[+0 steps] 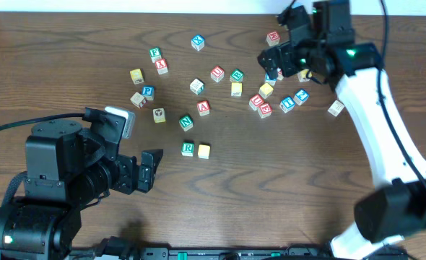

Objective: Spell out ROBOT
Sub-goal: 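Move the right gripper over the green B block in the pile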

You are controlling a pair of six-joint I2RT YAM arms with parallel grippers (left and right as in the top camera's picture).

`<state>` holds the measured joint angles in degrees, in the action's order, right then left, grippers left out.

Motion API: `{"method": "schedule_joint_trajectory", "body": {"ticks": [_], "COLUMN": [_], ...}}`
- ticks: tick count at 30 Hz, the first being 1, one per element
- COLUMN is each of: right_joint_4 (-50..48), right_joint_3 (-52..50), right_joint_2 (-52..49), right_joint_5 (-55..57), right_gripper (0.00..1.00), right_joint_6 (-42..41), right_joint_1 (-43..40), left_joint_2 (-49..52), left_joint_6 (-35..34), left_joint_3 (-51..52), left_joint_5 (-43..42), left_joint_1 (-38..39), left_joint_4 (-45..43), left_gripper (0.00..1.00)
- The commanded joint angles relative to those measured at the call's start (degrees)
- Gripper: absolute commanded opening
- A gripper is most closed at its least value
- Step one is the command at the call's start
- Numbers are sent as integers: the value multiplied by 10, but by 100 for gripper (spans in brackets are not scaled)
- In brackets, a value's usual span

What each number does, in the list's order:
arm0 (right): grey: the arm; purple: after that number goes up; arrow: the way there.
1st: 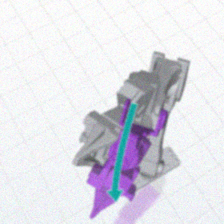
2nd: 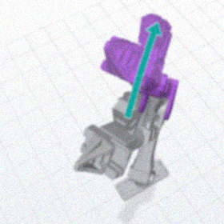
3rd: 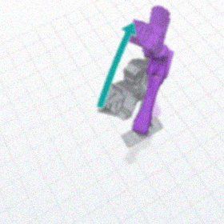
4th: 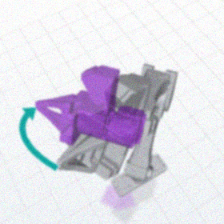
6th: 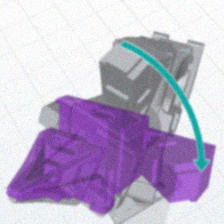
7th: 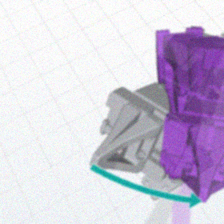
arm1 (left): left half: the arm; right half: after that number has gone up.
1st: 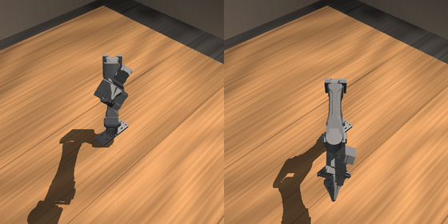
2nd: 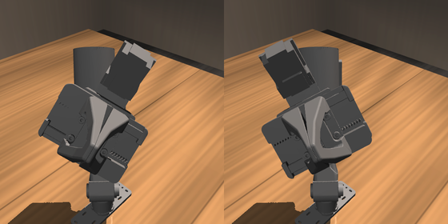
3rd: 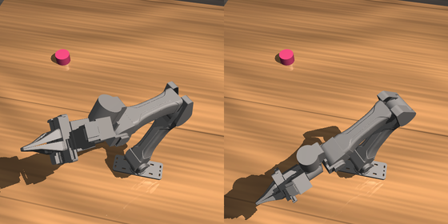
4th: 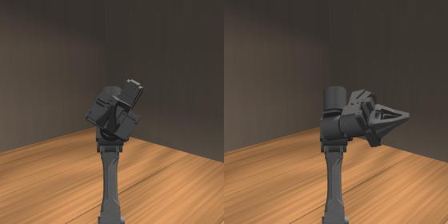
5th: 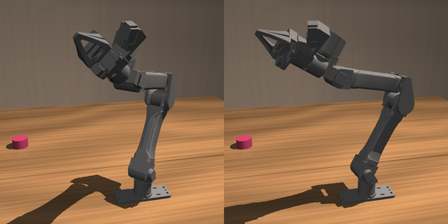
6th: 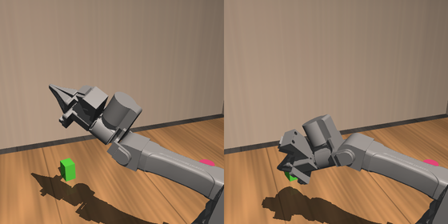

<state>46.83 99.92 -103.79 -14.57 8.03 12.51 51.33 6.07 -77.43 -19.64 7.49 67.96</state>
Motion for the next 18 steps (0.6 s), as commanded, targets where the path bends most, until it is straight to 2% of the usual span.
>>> {"method": "schedule_joint_trajectory", "body": {"ticks": [1,8,18], "right_joint_4": [35,115,117], "right_joint_3": [94,262,285], "right_joint_2": [-57,-191,-303], "right_joint_5": [2,12,64], "right_gripper": [99,99,99], "right_joint_6": [15,39,67], "right_joint_1": [20,52,81], "left_joint_2": [-1,-1,-1], "left_joint_6": [3,3,3], "left_joint_3": [-2,-2,-2], "left_joint_5": [-7,-7,-7], "left_joint_1": [-3,-3,-3], "left_joint_4": [1,1,2], "left_gripper": [98,98,98]}}
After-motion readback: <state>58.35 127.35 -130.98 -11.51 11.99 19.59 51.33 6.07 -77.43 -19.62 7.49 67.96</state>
